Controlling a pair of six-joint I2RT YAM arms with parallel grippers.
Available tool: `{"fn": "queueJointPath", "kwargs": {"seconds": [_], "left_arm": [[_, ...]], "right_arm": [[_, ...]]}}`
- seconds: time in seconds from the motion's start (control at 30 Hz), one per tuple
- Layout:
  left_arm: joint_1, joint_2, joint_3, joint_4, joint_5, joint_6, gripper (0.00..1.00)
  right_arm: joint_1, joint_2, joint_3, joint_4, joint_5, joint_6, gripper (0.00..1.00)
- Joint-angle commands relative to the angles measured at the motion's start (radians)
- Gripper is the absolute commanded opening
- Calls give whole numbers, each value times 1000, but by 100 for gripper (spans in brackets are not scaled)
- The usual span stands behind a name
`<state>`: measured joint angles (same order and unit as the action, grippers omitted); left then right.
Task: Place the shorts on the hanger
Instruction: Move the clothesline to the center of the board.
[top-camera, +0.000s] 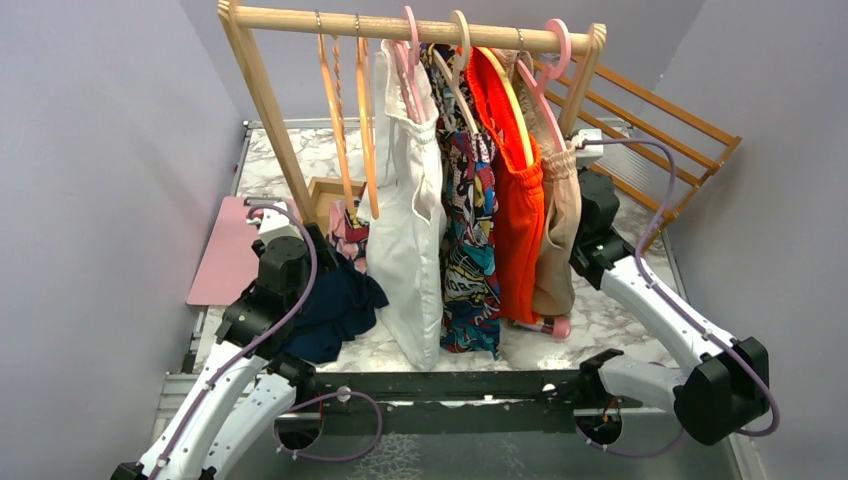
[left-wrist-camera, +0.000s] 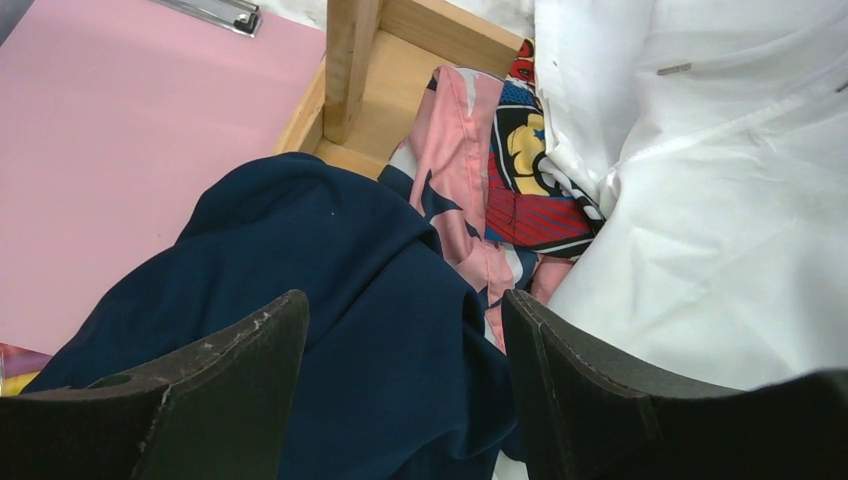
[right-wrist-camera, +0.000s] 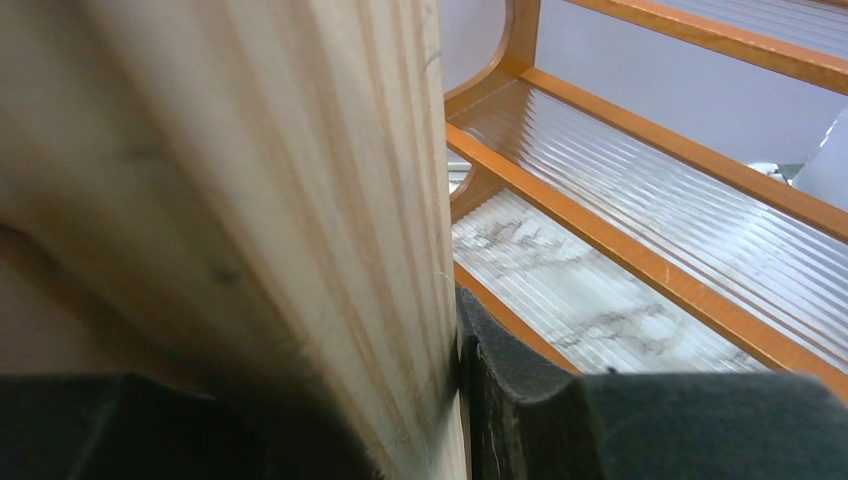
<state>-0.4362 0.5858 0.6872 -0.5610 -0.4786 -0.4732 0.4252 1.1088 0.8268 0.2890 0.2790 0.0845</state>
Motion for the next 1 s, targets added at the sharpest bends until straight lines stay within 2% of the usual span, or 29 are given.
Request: {"fn": "queueJointPath", "kwargs": {"seconds": [0.0, 0.4, 0.97], "left_arm": [[-5, 18, -1, 30, -3, 9, 73], [-5, -29, -11, 31, -43, -4, 71], [-4, -37, -14, 31, -52, -5, 71]], "right_arm": [[29, 68, 40, 112, -192, 196, 1], [30, 253, 129, 286, -168, 152, 1], [28, 521, 362, 376, -144, 89, 1]]}}
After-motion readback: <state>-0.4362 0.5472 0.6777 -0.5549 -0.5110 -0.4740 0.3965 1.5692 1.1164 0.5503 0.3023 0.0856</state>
